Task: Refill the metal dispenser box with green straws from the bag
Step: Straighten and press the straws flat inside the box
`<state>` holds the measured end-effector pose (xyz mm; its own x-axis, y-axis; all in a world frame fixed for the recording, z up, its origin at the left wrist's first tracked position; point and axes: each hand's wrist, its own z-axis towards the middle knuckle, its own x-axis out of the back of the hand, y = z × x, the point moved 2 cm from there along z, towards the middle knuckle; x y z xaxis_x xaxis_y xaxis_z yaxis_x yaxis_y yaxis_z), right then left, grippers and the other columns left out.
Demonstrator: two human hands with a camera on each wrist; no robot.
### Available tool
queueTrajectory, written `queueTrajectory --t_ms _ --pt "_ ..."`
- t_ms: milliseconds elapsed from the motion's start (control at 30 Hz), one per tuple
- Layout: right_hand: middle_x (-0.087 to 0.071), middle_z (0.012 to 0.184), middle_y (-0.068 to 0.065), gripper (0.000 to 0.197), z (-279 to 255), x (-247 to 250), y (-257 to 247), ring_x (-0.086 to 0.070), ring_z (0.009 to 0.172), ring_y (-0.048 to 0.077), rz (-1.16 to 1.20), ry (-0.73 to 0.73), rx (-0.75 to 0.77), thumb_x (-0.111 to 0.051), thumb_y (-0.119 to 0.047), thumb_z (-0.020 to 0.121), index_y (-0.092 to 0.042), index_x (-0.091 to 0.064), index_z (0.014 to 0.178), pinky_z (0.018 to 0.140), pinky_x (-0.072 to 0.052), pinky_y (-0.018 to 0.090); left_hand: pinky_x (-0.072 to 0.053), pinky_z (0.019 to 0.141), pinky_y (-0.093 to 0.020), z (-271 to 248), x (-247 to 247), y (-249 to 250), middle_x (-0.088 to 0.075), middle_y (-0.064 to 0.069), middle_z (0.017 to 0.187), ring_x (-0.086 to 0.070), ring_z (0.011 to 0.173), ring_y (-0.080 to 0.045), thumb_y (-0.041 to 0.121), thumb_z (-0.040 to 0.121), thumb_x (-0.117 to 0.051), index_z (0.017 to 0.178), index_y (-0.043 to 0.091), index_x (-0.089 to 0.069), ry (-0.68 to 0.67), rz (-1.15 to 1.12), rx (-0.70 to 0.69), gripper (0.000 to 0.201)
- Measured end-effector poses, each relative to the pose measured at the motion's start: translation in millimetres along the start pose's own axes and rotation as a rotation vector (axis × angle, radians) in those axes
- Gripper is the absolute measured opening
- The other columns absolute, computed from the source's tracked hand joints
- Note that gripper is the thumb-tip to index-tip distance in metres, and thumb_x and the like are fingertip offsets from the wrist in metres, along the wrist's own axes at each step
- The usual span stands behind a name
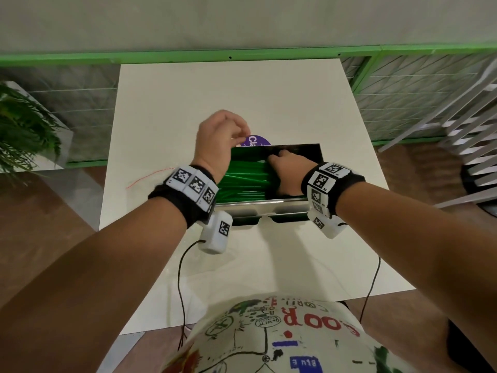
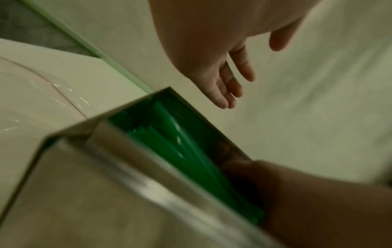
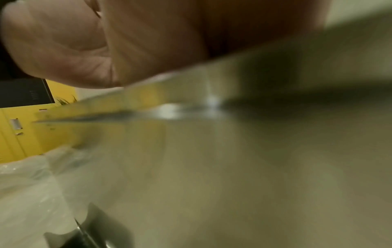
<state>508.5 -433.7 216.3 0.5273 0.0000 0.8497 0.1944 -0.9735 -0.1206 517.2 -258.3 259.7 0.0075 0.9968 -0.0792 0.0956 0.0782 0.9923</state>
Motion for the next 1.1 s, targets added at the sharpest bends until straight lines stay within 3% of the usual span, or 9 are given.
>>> queueTrajectory --t_ms 100,167,233,300,367,433,533,800,1100 --pt "-0.049 0.134 0.017 0.088 0.1 -2.6 -1.7 -0.058 0.115 0.036 -0.004 -0.001 0.035 -0.081 -0.034 0.073 -0.012 -0.036 0.145 0.095 -0.053 0.044 -0.061 0.083 -0.032 5.7 15.3 6.4 -0.071 -0.008 0.085 -0.072 0.089 -0.025 0.01 0.081 -0.054 0.079 0.017 -0.067 0.038 0.192 -0.028 0.016" --pt "-0.053 0.134 0.015 0.085 1.0 -4.3 -3.0 -0.057 0.117 0.033 -0.021 -0.028 0.042 -0.078 -0.039 0.076 -0.012 -0.037 0.145 0.099 -0.051 0.042 -0.059 0.083 -0.03 5.3 19.8 5.1 -0.072 0.001 0.088 -0.071 0.087 -0.02 0.011 0.083 -0.063 0.087 0.022 -0.069 -0.143 0.547 -0.079 0.013" --pt "-0.06 0.125 0.011 0.067 2.8 -3.7 -3.9 -0.06 0.11 0.029 -0.028 -0.053 0.034 -0.075 -0.039 0.079 -0.013 -0.047 0.135 0.096 -0.052 0.04 -0.057 0.08 -0.032 -2.4 13.0 0.7 -0.067 0.004 0.088 -0.067 0.085 -0.02 0.014 0.084 -0.066 0.092 0.021 -0.067 -0.477 0.978 -0.101 0.01" --pt "-0.065 0.114 0.008 0.049 3.4 0.9 -8.1 -0.063 0.1 0.026 -0.041 -0.071 0.029 -0.073 -0.035 0.081 -0.015 -0.057 0.123 0.089 -0.054 0.037 -0.053 0.071 -0.034 -14.2 2.9 -3.1 -0.059 0.002 0.078 -0.062 0.077 -0.022 0.018 0.088 -0.064 0.08 0.018 -0.059 -0.719 1.405 -0.127 0.009" --pt "-0.067 0.107 0.007 0.04 4.6 4.3 -10.6 -0.065 0.094 0.025 -0.062 -0.088 0.028 -0.072 -0.031 0.081 -0.015 -0.062 0.116 0.085 -0.056 0.036 -0.048 0.064 -0.034 -22.4 -5.9 -8.5 -0.053 -0.001 0.071 -0.056 0.067 -0.02 0.016 0.092 -0.062 0.07 0.013 -0.05 -0.798 1.655 -0.157 0.026" --pt "-0.069 0.103 0.007 0.035 5.6 7.4 -10.6 -0.066 0.092 0.025 -0.058 -0.084 0.015 -0.073 -0.027 0.08 -0.015 -0.064 0.112 0.083 -0.058 0.037 -0.047 0.067 -0.033 -26.6 -14.8 -10.8 -0.053 -0.004 0.078 -0.056 0.071 -0.022 0.011 0.096 -0.06 0.079 0.01 -0.054 -0.828 1.812 -0.176 0.018" --pt "-0.069 0.103 0.009 0.031 6.5 12.3 -6.7 -0.066 0.092 0.027 -0.045 -0.013 0.008 -0.072 -0.021 0.081 -0.014 -0.064 0.11 0.08 -0.056 0.036 -0.047 0.076 -0.038 -28.7 -23.2 -8.2 -0.05 0.0 0.074 -0.055 0.077 -0.024 0.011 0.1 -0.055 0.09 0.016 -0.059 -0.818 1.975 -0.215 0.012" --pt "-0.068 0.114 0.011 0.044 1.6 16.0 2.6 -0.064 0.104 0.03 -0.019 0.066 0.049 -0.074 -0.022 0.083 -0.014 -0.058 0.123 0.084 -0.052 0.036 -0.031 0.108 -0.043 -21.4 -12.1 -15.5 -0.047 0.007 0.068 -0.051 0.084 -0.022 0.017 0.101 -0.049 0.07 0.024 -0.042 -0.736 2.107 -0.18 0.033" --pt "-0.066 0.116 0.007 0.062 -6.7 20.0 7.3 -0.063 0.105 0.028 0.017 0.037 0.046 -0.082 -0.029 0.077 -0.019 -0.053 0.131 0.086 -0.053 0.036 -0.028 0.107 -0.045 -20.3 -14.4 -18.9 -0.051 0.007 0.068 -0.051 0.08 -0.021 0.014 0.097 -0.051 0.07 0.022 -0.047 -0.7 2.072 -0.087 0.028"
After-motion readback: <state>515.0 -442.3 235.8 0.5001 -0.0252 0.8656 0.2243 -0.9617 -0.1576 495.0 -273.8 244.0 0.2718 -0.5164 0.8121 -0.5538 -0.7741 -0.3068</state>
